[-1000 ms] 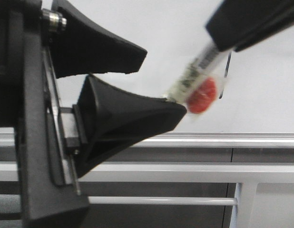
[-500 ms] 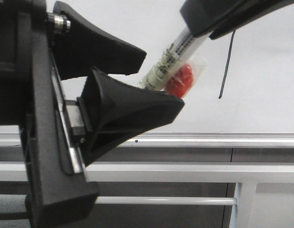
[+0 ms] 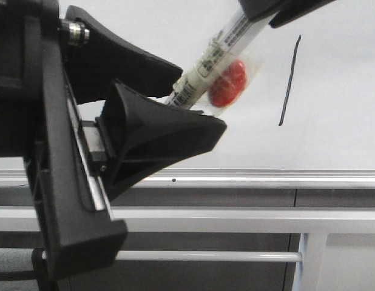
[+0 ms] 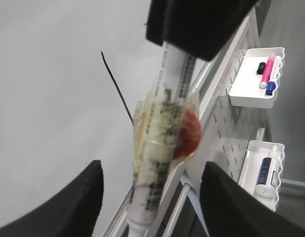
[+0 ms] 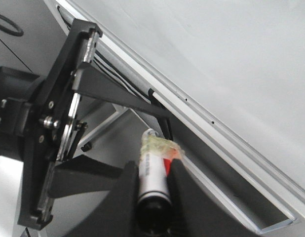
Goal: Write number 1 on whiteboard
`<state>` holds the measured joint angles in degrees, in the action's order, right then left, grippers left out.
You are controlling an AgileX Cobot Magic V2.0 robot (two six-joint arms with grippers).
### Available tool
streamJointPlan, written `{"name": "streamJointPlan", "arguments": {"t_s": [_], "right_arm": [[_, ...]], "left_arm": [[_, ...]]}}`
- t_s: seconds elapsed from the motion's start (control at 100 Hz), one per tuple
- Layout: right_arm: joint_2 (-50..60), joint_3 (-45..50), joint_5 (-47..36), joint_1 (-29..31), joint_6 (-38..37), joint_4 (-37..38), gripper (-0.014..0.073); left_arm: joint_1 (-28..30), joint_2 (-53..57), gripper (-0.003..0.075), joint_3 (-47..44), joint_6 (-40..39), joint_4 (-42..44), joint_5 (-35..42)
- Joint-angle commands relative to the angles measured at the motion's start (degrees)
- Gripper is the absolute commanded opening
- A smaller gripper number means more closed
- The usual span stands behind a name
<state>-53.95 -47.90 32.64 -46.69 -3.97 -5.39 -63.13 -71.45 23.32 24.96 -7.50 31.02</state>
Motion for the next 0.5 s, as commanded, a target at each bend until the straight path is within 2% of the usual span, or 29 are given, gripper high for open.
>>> {"name": "streamJointPlan", "arguments": {"t_s": [0.0, 0.17, 0.24, 0.34, 0.38, 0.43, 0.49], "right_arm": [[1.6, -2.0, -3.6, -0.1, 0.9, 0.4, -0.0043], [1.7, -2.0, -3.4, -0.1, 0.9, 0.4, -0.0043], [1.7, -2.0, -3.3, -0.1, 0.9, 0.3, -0.0043], [1.7, -2.0, -3.3, -0.1, 0.9, 0.3, -0.0043], [1.7, -2.0, -3.3, -0.1, 0.9, 0.3, -0.0043], [1.7, -2.0, -3.3, -0.1, 0.9, 0.3, -0.0043], [1.7, -2.0, -3.3, -0.1, 0.9, 0.3, -0.0043]], "left_arm": [[0.6, 1.0, 0.0387, 1.7, 0.1, -0.5, 4.2], [0.7, 0.8, 0.0385, 1.7, 0.1, -0.5, 4.2], [0.7, 0.7, 0.0353, 1.7, 0.1, -0.5, 4.2], [0.7, 0.5, 0.0201, 1.7, 0.1, -0.5, 4.2], [0.7, 0.5, 0.0090, 1.7, 0.1, -0.5, 4.2], [0.7, 0.5, -0.0011, 1.7, 0.1, -0.5, 4.3], [0.7, 0.5, -0.0020, 1.7, 0.1, -0.5, 4.4]]}}
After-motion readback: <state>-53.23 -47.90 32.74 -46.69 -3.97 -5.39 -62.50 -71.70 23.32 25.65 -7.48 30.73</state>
